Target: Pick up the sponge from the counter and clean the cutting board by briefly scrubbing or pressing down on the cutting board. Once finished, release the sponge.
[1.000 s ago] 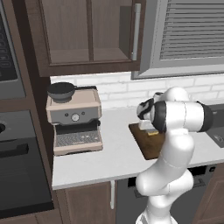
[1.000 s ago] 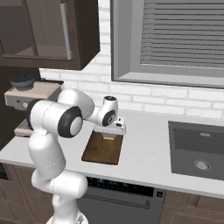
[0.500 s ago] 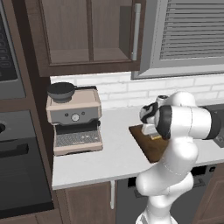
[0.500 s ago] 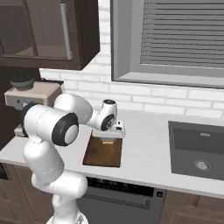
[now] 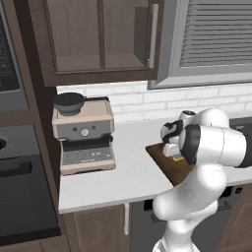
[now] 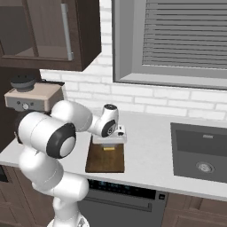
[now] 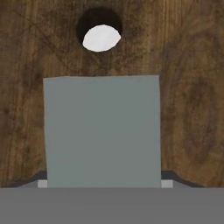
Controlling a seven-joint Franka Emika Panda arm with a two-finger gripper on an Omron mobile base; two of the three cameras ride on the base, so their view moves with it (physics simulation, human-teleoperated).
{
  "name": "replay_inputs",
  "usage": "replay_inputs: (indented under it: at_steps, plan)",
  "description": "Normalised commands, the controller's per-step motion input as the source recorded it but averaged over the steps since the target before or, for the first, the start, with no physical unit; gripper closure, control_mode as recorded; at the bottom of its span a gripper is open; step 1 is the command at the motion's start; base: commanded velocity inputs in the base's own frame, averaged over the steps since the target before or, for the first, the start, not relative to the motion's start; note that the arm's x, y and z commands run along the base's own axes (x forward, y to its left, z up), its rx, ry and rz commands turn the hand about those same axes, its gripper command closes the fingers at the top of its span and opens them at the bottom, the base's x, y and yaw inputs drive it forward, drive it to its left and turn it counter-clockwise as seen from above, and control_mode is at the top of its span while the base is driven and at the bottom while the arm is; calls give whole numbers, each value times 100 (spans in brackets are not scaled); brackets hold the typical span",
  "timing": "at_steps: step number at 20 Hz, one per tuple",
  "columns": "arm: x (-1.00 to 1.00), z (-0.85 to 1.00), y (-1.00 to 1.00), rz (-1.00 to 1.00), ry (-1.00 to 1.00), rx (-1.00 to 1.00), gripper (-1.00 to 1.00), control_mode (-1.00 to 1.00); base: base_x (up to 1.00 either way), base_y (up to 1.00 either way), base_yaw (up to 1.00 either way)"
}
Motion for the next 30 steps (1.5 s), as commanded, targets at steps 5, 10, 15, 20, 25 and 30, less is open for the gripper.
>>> replay_inputs:
  at_steps: [5,10,15,20,25,30]
  plan:
    - [-47,-4,0,12,-7,0,100,-100,0,0,0]
    - [-47,0,0,11,-17,2,100,-100,0,0,0]
    - [-57,-9,0,11,-5,1,100,-100,0,0,0]
    - [-51,-11,0,9,0,0,100,-100,0,0,0]
    - [-43,-14,0,5,6,0,100,-100,0,0,0]
    - [-45,-8,0,3,8,0,100,-100,0,0,0]
